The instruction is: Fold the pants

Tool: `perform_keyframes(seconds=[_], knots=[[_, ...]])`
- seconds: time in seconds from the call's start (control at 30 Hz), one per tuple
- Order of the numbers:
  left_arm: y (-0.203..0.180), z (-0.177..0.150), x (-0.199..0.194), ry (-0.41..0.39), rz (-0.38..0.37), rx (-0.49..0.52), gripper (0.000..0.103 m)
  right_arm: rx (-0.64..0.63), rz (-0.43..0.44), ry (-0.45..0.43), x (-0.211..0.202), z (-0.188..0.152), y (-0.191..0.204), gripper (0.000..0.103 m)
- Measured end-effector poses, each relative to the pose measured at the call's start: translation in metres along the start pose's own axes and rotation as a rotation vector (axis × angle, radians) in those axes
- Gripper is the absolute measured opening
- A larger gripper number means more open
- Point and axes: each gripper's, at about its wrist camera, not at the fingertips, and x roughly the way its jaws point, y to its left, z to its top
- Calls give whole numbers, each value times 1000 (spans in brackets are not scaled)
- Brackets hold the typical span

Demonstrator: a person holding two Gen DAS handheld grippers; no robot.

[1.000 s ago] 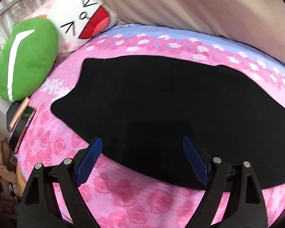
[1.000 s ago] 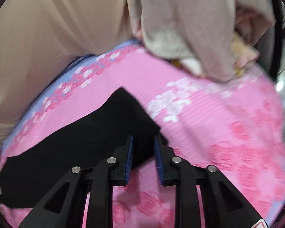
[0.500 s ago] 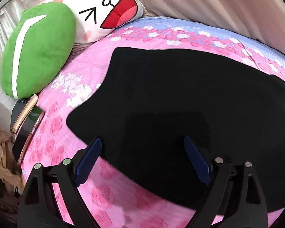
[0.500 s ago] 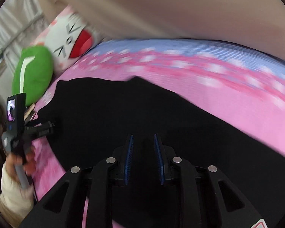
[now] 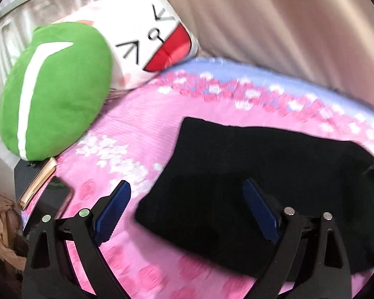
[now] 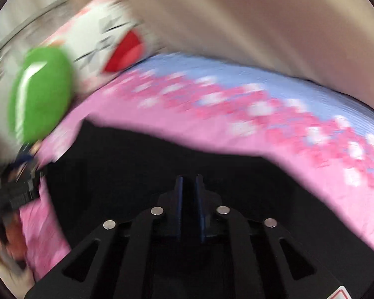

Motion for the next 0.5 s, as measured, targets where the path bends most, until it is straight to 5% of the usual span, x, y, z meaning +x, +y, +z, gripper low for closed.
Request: perform_keyframes(seconds=[0.17,0.33,0.4,0.5], knots=[[21,-25,-29,-5,-7,-17,90,-128,-3,100,70,25,51,11],[10,-37,-33,4,27,22,90,-126,-110,76,117,75,64,3],[8,-39,-31,24,16,8,90,-74,-63,73,109,79,62,3],[2,-41,-30,48,-11,-5,90,50,36,-61,43,61,33,4]])
